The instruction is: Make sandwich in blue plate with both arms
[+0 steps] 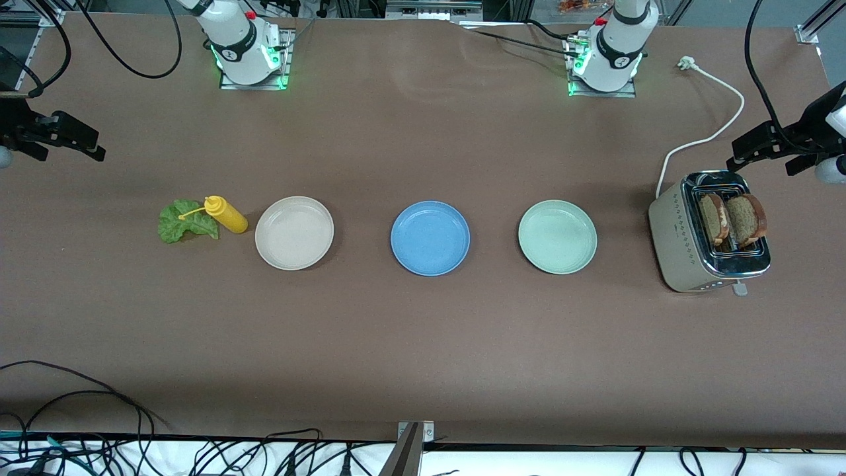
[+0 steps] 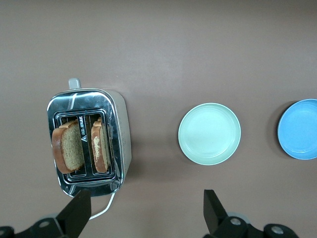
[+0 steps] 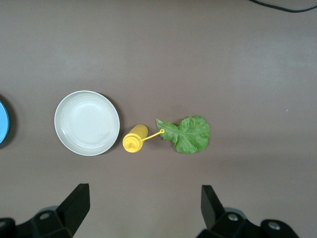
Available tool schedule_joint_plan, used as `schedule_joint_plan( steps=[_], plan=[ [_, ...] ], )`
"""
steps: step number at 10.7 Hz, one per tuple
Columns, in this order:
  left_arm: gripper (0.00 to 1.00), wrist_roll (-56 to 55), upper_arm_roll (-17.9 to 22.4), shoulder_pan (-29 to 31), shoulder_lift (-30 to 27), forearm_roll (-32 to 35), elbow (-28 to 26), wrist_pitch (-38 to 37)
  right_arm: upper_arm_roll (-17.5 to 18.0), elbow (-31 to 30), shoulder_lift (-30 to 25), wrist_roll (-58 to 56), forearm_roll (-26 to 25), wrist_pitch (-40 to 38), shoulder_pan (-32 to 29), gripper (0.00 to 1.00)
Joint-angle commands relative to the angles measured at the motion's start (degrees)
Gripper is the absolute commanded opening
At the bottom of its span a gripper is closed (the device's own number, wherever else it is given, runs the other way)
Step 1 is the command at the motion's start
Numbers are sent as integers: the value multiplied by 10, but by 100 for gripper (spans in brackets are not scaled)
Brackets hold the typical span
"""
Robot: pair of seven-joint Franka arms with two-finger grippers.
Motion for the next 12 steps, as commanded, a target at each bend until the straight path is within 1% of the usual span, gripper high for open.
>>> schedule_joint_plan(
  steps=[1,4,6,7,8,10,12],
  plan=[
    [100,13,-5,4,3,17,6,3,2,9,-2,4,4,-4,-3,100],
    [100,13,-5,5,3,22,-3,10,1,8,-2,4,4,-4,-3,100],
    [100,14,-3,8,2,29,-32,26,1,9,-2,4,4,-4,-3,100],
    [100,14,-4,22,-1,47,-50,43,1,9,-2,4,4,-4,-3,100],
    [100,14,-4,24,-1,50,-72,62,2,9,-2,4,4,-4,-3,100],
    [100,14,-4,34,-1,50,-122,114,2,9,-2,4,4,-4,-3,100],
    [97,14,-4,44,1,50,-174,170,2,9,-2,4,4,-4,-3,100]
  ],
)
